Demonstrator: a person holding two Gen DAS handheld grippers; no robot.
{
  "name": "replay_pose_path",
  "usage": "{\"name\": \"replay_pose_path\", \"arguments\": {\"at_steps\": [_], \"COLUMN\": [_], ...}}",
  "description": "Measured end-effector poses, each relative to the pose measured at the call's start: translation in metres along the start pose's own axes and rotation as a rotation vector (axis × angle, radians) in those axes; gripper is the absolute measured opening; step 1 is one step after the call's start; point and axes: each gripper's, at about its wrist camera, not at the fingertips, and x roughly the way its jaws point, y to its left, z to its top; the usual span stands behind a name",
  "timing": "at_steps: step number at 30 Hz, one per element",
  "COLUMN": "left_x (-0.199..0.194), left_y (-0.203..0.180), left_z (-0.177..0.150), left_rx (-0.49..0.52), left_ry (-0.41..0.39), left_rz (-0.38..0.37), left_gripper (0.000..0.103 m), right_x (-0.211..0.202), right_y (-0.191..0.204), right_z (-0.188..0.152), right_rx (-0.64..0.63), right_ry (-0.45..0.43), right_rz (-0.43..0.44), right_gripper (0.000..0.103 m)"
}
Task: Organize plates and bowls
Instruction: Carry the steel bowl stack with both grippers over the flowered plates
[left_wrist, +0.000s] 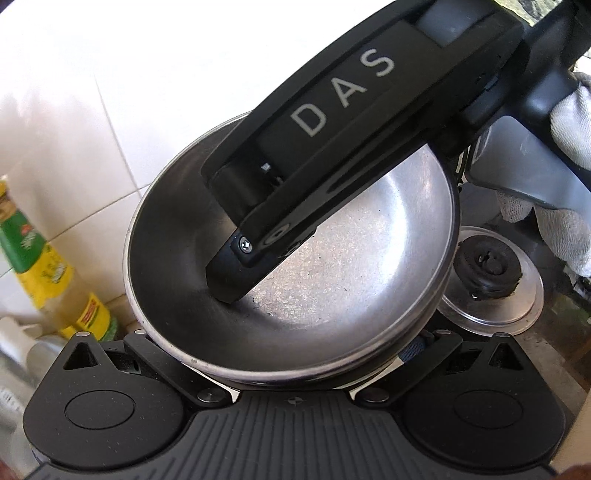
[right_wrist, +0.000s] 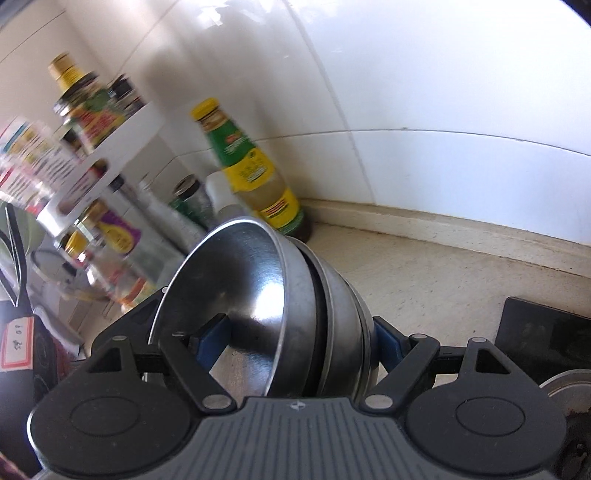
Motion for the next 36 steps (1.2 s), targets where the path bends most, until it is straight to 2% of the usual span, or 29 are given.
{"name": "replay_pose_path", "arguments": {"at_steps": [7, 9, 15, 26, 36], "left_x": [-0.025, -0.043, -0.067, -0.109, -0.11], "left_y": [-0.022, -0.022, -0.035, -0.058, -0.073], "left_z": [-0.014, -0.018, -0.041, -0.098, -0.133], "left_rx": [-0.059, -0.08, -0.115, -0.113, -0.096], "left_ry": [0.016, 0.025, 0.045, 0.121, 0.185], "left_rz": [0.063, 0.077, 0.085, 0.026, -0.027], "left_gripper": [0.103, 0.103, 0.103, 0.103, 0.103], "right_x": [0.002, 0.004, 0.005, 0.025, 0.037], "right_y": [0.024, 0.031, 0.048, 0.065, 0.061], "right_z": [-0.021, -0.029, -0.053, -0.118, -0.158], "right_rx": [-0.061, -0.071, -0.063, 0.034, 0.106], "right_ry": [0.049, 0.059, 0.069, 0.138, 0.167], "right_rz": [0.044, 0.046, 0.052, 0.049, 0.019], "right_gripper": [0.083, 0.083, 0.083, 0.083, 0.083]}}
